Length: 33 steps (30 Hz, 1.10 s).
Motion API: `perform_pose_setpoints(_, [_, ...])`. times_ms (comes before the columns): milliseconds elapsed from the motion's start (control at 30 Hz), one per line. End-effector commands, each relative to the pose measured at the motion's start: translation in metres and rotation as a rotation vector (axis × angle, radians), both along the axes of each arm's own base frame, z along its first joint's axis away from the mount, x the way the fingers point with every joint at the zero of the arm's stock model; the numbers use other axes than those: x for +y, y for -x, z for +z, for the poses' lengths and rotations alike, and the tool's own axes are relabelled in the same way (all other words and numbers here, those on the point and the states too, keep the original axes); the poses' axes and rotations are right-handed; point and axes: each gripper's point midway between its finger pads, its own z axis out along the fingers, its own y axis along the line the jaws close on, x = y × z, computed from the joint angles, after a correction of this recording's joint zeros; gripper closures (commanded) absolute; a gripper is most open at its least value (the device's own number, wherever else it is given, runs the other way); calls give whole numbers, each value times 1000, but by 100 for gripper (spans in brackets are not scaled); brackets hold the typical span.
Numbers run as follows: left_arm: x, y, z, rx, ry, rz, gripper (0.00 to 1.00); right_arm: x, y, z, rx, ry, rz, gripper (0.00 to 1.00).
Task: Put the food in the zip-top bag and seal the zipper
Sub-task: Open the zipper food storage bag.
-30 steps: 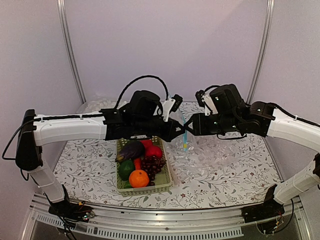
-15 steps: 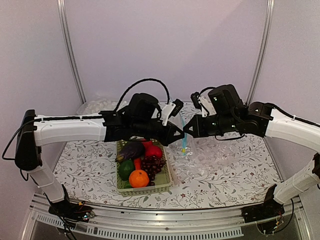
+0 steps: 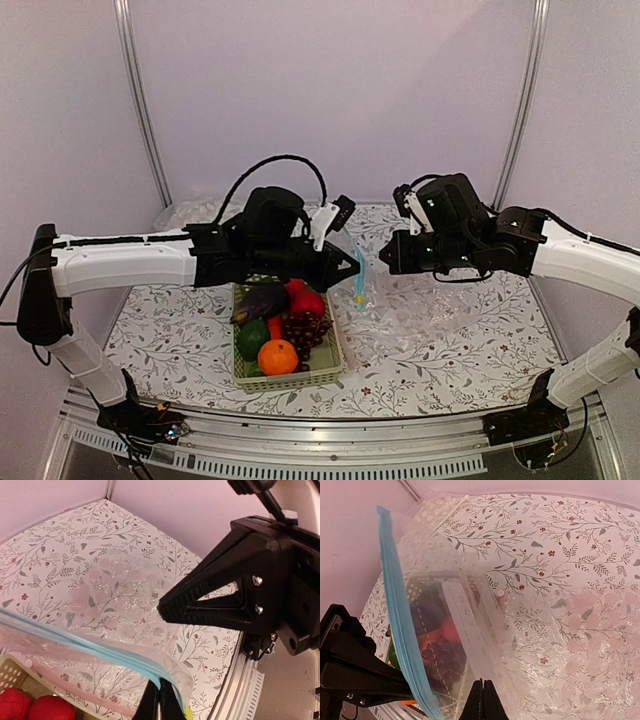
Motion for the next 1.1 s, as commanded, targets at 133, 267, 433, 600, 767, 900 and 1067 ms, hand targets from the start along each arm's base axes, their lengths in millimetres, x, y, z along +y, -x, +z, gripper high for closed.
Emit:
perform_pose_setpoints(133, [14, -10, -12, 23, -51, 71, 100, -22, 2, -2, -14, 43, -55, 100])
perform_pose_setpoints(267, [1, -1, -18, 37, -54, -23, 100, -1, 12, 10, -2, -53, 47, 75])
perform_pose_setpoints(433, [-9, 9, -22, 61, -30, -95, 100, 15, 15, 5, 47, -152, 92, 51])
perform_pose_setpoints(600, [-8, 12, -28, 76, -21, -101, 100, 28, 22, -6, 126, -245, 142, 44])
perform_pose_setpoints(767, [-8, 14, -34, 90, -26, -105, 100, 25, 24, -20, 155, -222, 130, 43])
perform_pose_setpoints(900, [-8, 13, -34, 85, -28, -105, 100, 15, 20, -30, 153, -155, 84, 43])
perform_pose_setpoints(1067, [-6, 10, -32, 78, -28, -82, 100, 2, 14, -39, 130, -55, 28, 46])
